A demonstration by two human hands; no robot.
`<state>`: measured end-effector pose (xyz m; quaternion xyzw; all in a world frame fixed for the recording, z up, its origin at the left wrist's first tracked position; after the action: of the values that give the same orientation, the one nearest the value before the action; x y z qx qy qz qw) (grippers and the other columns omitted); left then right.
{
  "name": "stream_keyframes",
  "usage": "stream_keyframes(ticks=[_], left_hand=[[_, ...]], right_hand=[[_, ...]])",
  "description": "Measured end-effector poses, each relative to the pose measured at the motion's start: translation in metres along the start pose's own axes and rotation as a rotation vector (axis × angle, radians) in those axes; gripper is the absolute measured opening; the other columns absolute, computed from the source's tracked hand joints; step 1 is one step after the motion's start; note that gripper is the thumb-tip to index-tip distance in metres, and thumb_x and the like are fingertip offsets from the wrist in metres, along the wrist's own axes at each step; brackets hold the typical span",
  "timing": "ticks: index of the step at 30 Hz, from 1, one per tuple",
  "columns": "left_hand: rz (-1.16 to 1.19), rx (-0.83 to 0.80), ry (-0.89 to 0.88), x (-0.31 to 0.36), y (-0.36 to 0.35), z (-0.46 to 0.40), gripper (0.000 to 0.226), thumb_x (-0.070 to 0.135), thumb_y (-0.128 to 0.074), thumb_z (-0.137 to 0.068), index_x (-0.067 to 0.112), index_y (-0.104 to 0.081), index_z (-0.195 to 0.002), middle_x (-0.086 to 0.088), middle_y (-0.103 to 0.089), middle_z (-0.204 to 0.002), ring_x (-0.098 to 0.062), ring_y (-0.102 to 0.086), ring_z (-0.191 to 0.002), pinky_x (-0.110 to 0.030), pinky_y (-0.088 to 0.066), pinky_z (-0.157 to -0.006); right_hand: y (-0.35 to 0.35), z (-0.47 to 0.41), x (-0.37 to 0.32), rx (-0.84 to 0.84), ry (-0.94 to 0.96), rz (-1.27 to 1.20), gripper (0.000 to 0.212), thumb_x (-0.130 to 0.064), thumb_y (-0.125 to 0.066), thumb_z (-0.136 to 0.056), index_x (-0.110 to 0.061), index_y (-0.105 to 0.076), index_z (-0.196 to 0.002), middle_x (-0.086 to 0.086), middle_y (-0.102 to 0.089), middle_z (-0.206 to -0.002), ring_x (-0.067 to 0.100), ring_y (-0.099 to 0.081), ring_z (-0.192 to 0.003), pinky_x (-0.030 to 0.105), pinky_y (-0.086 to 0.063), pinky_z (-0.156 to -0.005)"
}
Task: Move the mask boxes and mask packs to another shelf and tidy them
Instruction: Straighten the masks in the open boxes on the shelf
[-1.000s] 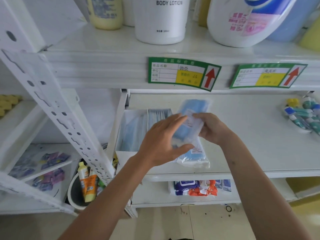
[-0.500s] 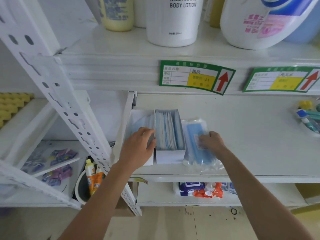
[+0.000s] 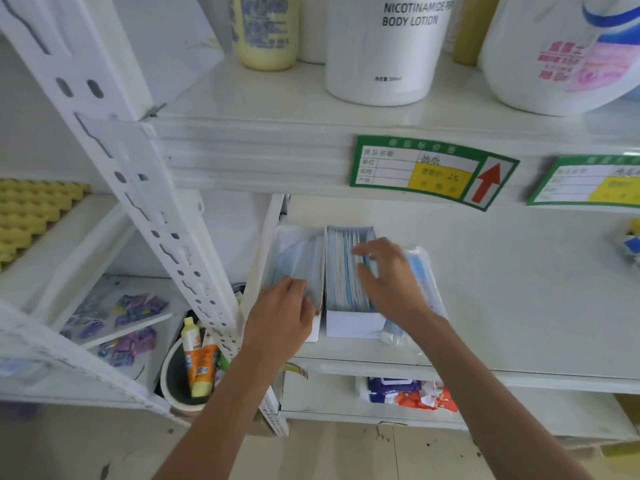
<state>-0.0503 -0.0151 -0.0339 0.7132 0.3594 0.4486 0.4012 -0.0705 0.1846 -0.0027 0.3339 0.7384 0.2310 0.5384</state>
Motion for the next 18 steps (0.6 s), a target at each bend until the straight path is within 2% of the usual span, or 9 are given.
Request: stream_keyframes(ticks=[3,5,7,10,14,16,18], left_hand=[[-0.081,-0.031,0.018,-0.005,-0.002,0.002,0.018,0.025,-0.053,-0.096,0.014,-0.064,-0.102,-0.002,-0.061,-0.098,-0.02,-0.061,-0.087,-0.028,-0.05,-0.075],[-0.082,-0.022,0.091,-0.01,0.002,0.004,0.017,0.026,-0.055,-0.094,0.015,-0.066,-0.101,-0.001,-0.058,-0.097,-0.019,-0.062,-0.086,-0.026,-0.046,-0.066],[-0.069,-0.03,0.155,-0.012,0.005,0.005,0.013,0.024,-0.057,-0.092,0.016,-0.067,-0.095,-0.001,-0.054,-0.096,-0.021,-0.062,-0.081,-0.028,-0.047,-0.06],[-0.11,-0.108,0.207,-0.012,0.004,0.0,0.014,0.028,-0.056,-0.092,0.016,-0.063,-0.09,-0.001,-0.048,-0.101,-0.023,-0.06,-0.081,-0.033,-0.049,-0.062],[-0.165,-0.171,0.228,-0.006,0.007,-0.01,0.016,0.031,-0.065,-0.09,0.016,-0.063,-0.096,-0.001,-0.038,-0.104,-0.022,-0.06,-0.074,-0.032,-0.046,-0.06],[-0.183,-0.198,0.23,-0.006,0.009,-0.013,0.017,0.024,-0.067,-0.09,0.016,-0.061,-0.104,-0.001,-0.035,-0.106,-0.022,-0.059,-0.071,-0.032,-0.044,-0.059],[-0.186,-0.214,0.228,-0.008,0.011,-0.018,0.021,0.012,-0.065,-0.09,0.014,-0.058,-0.111,-0.003,-0.039,-0.11,-0.025,-0.06,-0.074,-0.035,-0.05,-0.062]], right_hand=[[-0.048,0.012,-0.044,-0.295,0.238,0.148,0.035,-0.034,-0.05,-0.095,-0.03,-0.06,-0.129,-0.005,-0.055,-0.138,0.02,-0.044,-0.13,0.042,-0.034,-0.109],[-0.07,0.021,-0.05,-0.392,0.264,0.261,0.041,-0.041,-0.037,-0.1,-0.032,-0.054,-0.137,-0.004,-0.048,-0.148,0.021,-0.035,-0.138,0.043,-0.028,-0.113],[-0.077,0.029,-0.047,-0.394,0.274,0.346,0.049,-0.043,-0.023,-0.101,-0.03,-0.058,-0.133,-0.002,-0.049,-0.148,0.022,-0.033,-0.14,0.043,-0.028,-0.114],[-0.074,0.036,-0.04,-0.378,0.312,0.457,0.06,-0.044,-0.013,-0.099,-0.027,-0.065,-0.124,-0.003,-0.05,-0.147,0.021,-0.033,-0.141,0.041,-0.029,-0.114],[-0.066,0.042,-0.035,-0.341,0.307,0.504,0.049,-0.042,-0.025,-0.103,-0.027,-0.067,-0.123,-0.004,-0.055,-0.144,0.02,-0.039,-0.139,0.043,-0.034,-0.112],[-0.064,0.044,-0.035,-0.329,0.302,0.506,0.047,-0.042,-0.029,-0.102,-0.026,-0.068,-0.122,-0.003,-0.057,-0.142,0.021,-0.041,-0.138,0.045,-0.036,-0.11],[-0.061,0.045,-0.035,-0.329,0.291,0.484,0.046,-0.041,-0.03,-0.102,-0.027,-0.069,-0.121,-0.004,-0.058,-0.141,0.021,-0.041,-0.138,0.045,-0.036,-0.11]])
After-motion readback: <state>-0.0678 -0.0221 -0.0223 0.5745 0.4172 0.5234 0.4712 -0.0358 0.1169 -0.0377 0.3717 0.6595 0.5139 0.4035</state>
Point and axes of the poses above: each hand's wrist, its own z-axis away from the middle knuckle, its own y-axis out of the back of the hand, x = y × z, the point moved 6 cm from there along -z, towards the middle knuckle
